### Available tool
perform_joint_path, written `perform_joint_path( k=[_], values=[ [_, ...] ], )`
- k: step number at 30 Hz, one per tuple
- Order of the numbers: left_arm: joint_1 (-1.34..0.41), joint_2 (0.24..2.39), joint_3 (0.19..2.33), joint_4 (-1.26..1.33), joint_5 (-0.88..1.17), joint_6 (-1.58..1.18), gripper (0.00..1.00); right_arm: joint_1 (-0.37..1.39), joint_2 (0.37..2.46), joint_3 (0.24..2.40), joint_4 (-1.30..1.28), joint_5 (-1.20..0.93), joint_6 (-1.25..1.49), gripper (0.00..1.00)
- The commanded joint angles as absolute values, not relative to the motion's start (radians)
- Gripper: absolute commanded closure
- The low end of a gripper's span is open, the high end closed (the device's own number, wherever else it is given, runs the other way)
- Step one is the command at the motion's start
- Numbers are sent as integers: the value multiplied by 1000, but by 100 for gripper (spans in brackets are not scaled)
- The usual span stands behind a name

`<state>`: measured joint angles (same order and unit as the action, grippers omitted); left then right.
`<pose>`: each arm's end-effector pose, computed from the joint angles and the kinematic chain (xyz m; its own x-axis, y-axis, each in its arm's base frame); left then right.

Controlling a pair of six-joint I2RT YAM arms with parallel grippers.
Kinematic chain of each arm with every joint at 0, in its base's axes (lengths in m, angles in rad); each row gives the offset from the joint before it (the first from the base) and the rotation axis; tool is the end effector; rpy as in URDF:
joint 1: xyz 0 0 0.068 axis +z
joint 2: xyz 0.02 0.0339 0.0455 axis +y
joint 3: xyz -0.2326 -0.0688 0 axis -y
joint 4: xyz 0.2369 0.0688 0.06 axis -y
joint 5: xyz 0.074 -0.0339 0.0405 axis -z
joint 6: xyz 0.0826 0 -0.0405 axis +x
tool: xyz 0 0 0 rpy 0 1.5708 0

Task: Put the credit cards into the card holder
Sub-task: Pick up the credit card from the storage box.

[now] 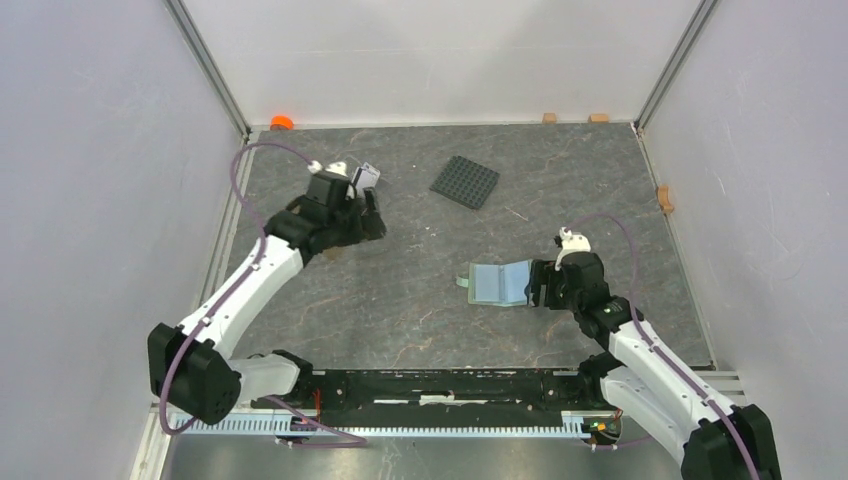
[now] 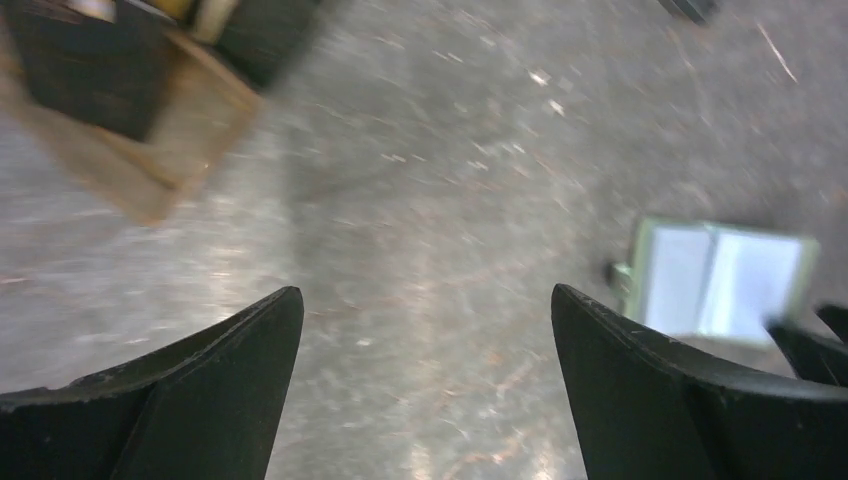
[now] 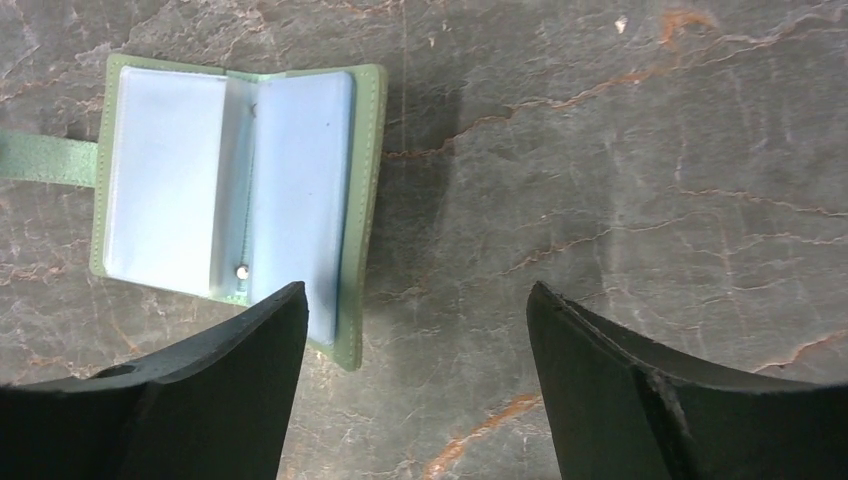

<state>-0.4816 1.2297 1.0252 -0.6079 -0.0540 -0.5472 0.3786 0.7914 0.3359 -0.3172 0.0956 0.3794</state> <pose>0.2626 -0.1322 0.2297 -0.7730 -0.1822 -0.6077 0.0321 0.9454 -0.3244 0.1957 0.0694 0.1196 -0.7153 0.1122 -0.6898 -0.0425 0.9782 0.2033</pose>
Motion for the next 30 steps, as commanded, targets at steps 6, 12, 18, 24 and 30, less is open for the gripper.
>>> perform_joint_path(
  k=[6, 12, 18, 24, 30],
  values=[
    [-200, 1374, 1132, -718, -210, -351, 0, 299, 788, 291, -238, -53, 338, 15],
    [-123, 1471, 1133, -603, -216, -392, 0, 291, 774, 255, -193, -130, 332, 13],
    [-97, 1559, 1165, -516, -192, -391, 0, 290, 760, 240, -173, -169, 325, 11],
    [-97, 1628, 1196, -457, -167, -376, 0, 290, 758, 238, -164, -198, 316, 10],
    [-97, 1700, 1234, -453, -171, -371, 0, 289, 755, 236, -159, -208, 310, 7]
  ],
)
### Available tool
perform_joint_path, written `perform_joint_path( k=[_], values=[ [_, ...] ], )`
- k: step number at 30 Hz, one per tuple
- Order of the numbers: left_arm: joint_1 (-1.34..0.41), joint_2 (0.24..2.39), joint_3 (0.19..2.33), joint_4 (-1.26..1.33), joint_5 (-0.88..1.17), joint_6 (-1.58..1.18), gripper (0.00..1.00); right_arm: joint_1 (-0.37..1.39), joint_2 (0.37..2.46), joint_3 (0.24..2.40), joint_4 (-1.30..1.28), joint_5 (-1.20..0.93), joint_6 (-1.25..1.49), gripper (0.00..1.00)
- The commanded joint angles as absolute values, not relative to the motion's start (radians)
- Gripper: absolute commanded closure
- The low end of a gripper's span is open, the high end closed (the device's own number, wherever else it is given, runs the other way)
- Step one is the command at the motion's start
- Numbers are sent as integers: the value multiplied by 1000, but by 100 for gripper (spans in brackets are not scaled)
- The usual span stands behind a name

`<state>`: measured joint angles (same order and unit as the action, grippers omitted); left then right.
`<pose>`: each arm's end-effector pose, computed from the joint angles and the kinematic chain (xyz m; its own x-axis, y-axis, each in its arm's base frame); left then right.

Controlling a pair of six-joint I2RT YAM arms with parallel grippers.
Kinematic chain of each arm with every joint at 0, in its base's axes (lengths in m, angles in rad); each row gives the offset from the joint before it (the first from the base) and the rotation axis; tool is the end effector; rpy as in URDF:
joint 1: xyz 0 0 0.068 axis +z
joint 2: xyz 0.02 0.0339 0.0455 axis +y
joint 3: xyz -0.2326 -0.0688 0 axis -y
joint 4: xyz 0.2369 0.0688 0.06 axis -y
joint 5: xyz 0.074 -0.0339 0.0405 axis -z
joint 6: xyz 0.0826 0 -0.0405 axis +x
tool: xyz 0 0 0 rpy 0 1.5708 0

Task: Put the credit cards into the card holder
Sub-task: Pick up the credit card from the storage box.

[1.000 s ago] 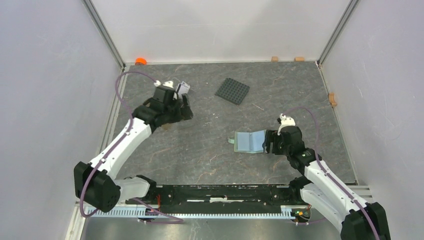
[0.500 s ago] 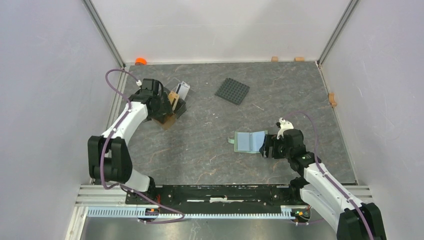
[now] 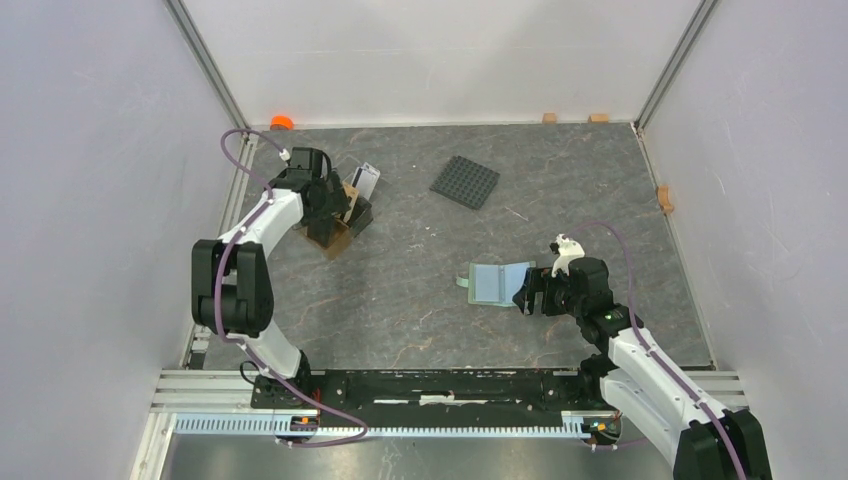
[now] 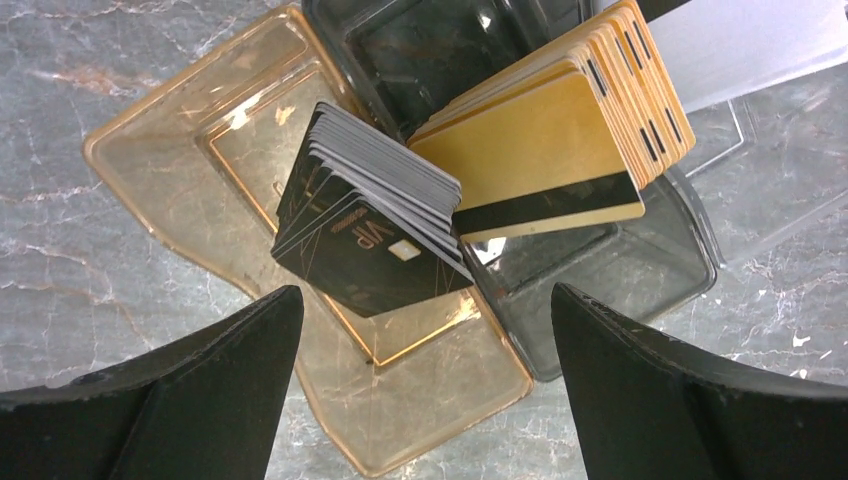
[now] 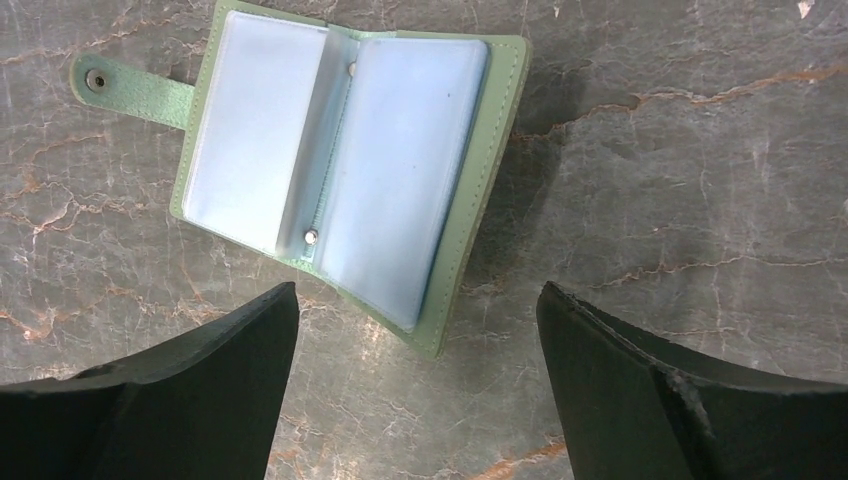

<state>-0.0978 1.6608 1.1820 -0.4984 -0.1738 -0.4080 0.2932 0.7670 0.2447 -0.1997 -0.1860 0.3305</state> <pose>0.3654 -0.0215 0.1605 -0.7572 -0.3184 -0.5703 -0.3274 0.9406 -0.0904 0.1911 0.0737 0.1062 -0.7337 0.1116 -0.6702 -0.1890 0.9139 0.3591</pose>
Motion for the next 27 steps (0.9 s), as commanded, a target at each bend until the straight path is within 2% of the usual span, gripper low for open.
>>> perform_joint_path(
  k=[1, 8, 19, 27],
  values=[
    [-97, 1713, 1242, -451, -165, -370, 0, 290, 755, 235, -158, -211, 309, 7],
    [-97, 1774, 1278, -436, -115, -364, 0, 290, 743, 234, -161, -214, 313, 8],
    [-99, 1781, 1270, -399, -9, -361, 6, 290, 738, 236, -161, -222, 329, 9],
    [-99, 1761, 1268, -403, -24, -345, 29, 290, 735, 236, -160, -225, 333, 10]
  ],
)
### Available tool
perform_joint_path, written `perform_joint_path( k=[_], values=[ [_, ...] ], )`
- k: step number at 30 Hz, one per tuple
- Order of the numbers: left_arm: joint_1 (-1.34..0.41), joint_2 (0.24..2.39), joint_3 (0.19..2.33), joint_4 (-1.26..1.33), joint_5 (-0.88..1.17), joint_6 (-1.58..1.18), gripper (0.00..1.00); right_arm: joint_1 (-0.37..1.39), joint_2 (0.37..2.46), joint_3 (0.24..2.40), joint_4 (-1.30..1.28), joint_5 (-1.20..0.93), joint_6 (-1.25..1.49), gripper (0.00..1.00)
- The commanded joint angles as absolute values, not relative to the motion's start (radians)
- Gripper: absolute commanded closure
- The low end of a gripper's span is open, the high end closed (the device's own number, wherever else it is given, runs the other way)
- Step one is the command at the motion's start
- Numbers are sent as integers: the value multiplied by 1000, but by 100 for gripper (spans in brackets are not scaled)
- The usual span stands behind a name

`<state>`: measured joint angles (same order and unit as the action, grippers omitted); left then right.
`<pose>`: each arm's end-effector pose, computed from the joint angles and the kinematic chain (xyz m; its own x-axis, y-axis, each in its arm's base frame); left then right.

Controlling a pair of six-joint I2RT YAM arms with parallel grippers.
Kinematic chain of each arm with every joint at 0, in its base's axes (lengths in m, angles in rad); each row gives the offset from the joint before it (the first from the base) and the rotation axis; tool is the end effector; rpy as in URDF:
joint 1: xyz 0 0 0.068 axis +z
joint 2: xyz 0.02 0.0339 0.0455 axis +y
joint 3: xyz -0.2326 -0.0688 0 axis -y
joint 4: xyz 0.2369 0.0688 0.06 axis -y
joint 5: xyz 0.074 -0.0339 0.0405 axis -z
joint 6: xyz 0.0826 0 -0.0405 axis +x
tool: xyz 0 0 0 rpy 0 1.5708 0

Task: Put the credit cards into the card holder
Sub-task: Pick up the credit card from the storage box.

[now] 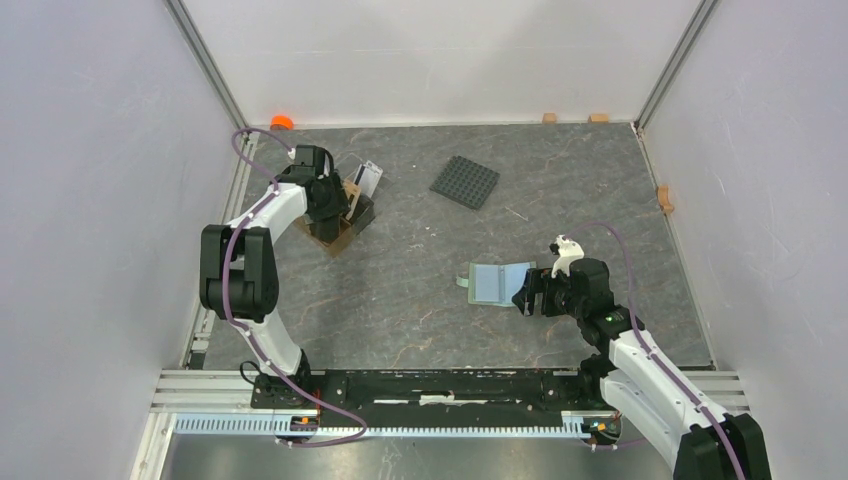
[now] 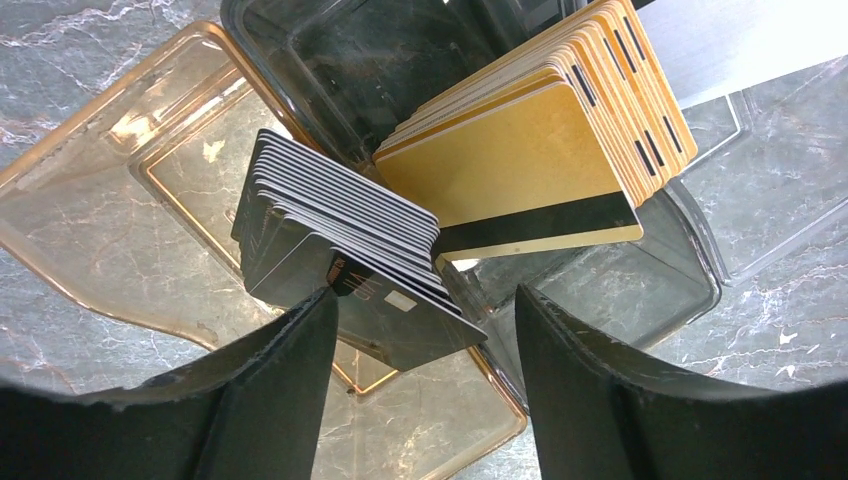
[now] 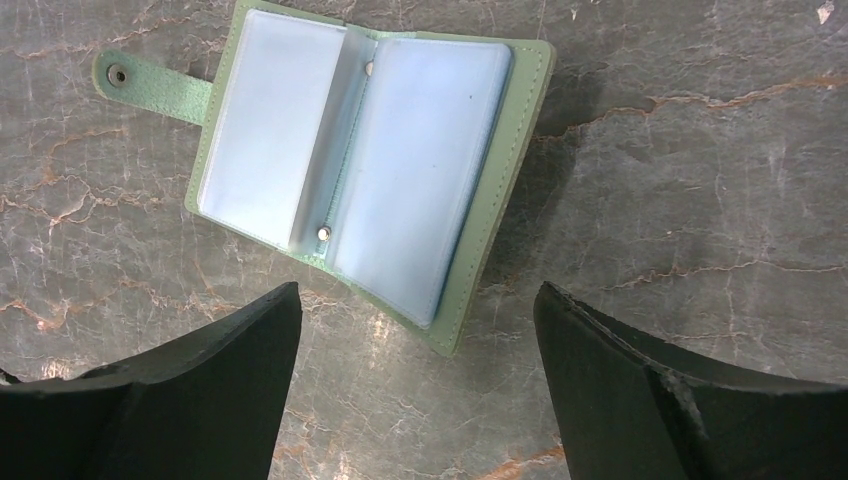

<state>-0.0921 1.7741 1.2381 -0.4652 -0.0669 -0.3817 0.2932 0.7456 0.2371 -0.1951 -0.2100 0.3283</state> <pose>0.3845 -0.0300 0.1402 -0.7990 -0.2994 -0.5214 -0.2605 0.9540 -0.1486 0.1896 0.0752 0.1082 -0.7265 0.1101 -0.6783 -0.2119 0.9031 0.3735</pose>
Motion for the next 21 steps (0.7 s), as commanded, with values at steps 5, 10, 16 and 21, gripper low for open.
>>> perform_joint_path(
  k=[5, 10, 16, 21],
  values=[
    [-98, 1749, 1276, -424, -61, -333, 40, 289, 732, 237, -160, -229, 338, 11],
    [-99, 1736, 1280, -434, -81, -321, 52, 290, 730, 237, -163, -228, 342, 11],
    [-98, 1705, 1283, -457, -130, -310, 64, 290, 720, 236, -167, -225, 346, 11],
    [-99, 1687, 1282, -477, -167, -303, 71, 290, 717, 236, -170, -225, 347, 11]
  ],
)
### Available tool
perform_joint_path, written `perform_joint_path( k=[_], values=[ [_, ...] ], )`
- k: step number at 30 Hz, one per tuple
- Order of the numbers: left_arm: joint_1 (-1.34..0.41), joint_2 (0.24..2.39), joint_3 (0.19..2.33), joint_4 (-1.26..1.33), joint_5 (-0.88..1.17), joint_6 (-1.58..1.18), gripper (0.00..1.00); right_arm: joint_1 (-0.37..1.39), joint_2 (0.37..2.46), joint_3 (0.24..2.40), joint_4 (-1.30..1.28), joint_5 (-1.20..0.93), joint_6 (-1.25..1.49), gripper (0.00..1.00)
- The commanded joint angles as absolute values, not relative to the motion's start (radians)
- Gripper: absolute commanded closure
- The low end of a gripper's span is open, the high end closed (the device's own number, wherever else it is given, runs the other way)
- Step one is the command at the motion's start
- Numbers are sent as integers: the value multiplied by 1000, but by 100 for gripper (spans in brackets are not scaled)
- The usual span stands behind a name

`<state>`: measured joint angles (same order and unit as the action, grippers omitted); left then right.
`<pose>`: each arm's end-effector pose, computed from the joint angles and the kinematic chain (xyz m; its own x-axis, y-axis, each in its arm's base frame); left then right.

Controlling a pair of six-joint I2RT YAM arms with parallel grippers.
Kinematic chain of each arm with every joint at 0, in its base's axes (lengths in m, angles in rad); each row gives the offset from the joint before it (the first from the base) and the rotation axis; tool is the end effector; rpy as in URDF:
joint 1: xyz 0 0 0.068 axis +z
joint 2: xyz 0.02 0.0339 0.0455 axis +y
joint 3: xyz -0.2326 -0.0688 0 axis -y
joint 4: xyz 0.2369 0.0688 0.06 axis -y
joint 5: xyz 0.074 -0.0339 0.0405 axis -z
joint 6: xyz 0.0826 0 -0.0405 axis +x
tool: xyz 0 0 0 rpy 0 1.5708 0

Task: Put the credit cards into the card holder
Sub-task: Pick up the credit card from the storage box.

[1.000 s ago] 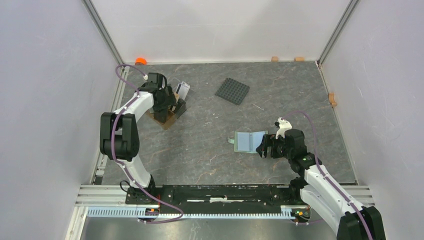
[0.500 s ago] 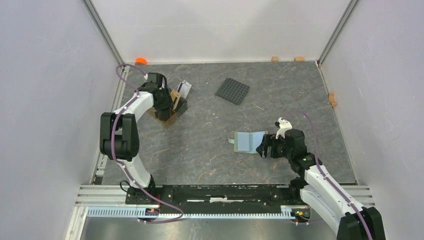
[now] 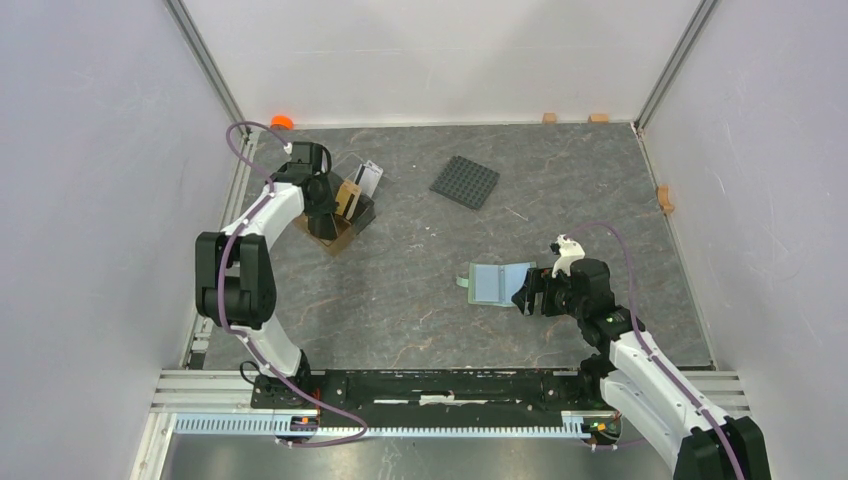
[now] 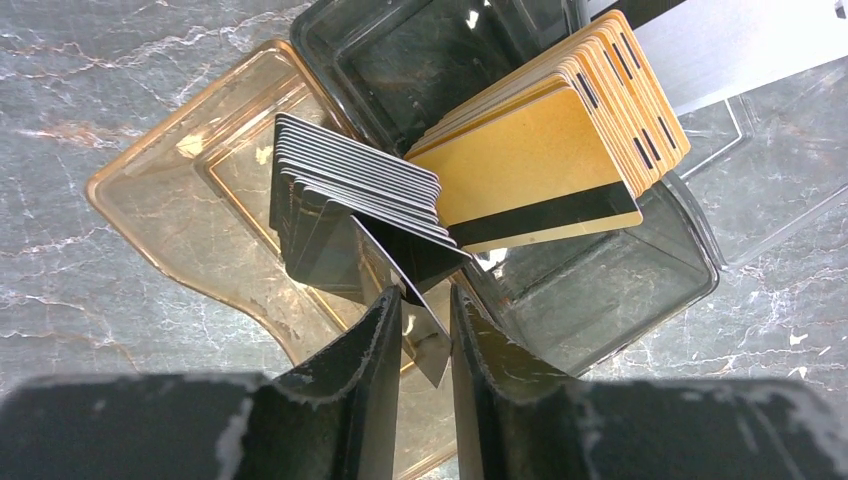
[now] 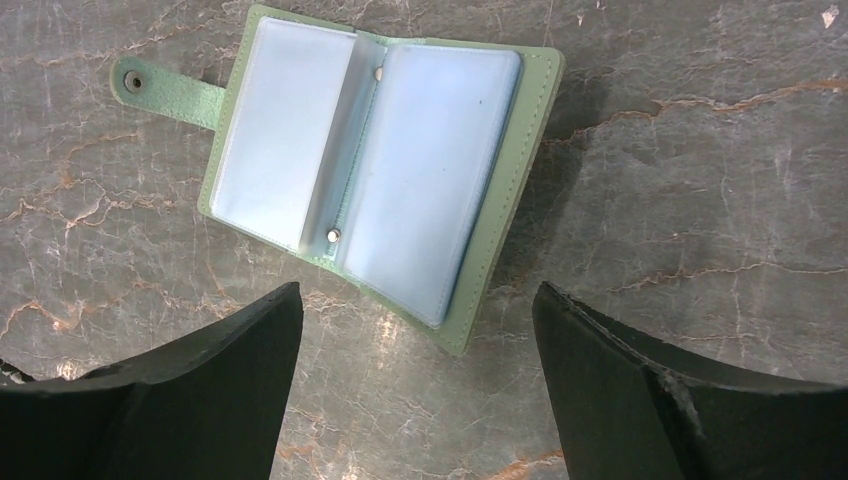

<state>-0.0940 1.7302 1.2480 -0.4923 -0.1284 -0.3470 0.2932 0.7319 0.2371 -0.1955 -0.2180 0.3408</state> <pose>0.3815 -0.0253 0.1574 -0.7820 -0.2651 -0.5641 -0.2599 0.9613 -0.0913 0.1894 0.0758 0.1108 -0.7222 0.1228 -0.6807 -0.2127 0.8970 0.3875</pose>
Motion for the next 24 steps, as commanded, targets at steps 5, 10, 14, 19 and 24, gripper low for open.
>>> perform_joint_path(
  k=[5, 10, 14, 19, 24],
  values=[
    [-99, 1683, 1299, -545, -212, -298, 78, 289, 712, 235, -175, -225, 350, 11],
    [-98, 1689, 1325, -619, -305, -275, 92, 290, 702, 235, -173, -232, 359, 11],
    [-98, 1663, 1322, -641, -308, -276, 98, 290, 688, 242, -192, -220, 357, 11],
    [-98, 1587, 1320, -683, -312, -256, 98, 290, 657, 285, -258, -155, 342, 8],
    [-98, 1444, 1261, -661, -304, -216, 98, 290, 612, 358, -344, -62, 325, 7]
  ],
)
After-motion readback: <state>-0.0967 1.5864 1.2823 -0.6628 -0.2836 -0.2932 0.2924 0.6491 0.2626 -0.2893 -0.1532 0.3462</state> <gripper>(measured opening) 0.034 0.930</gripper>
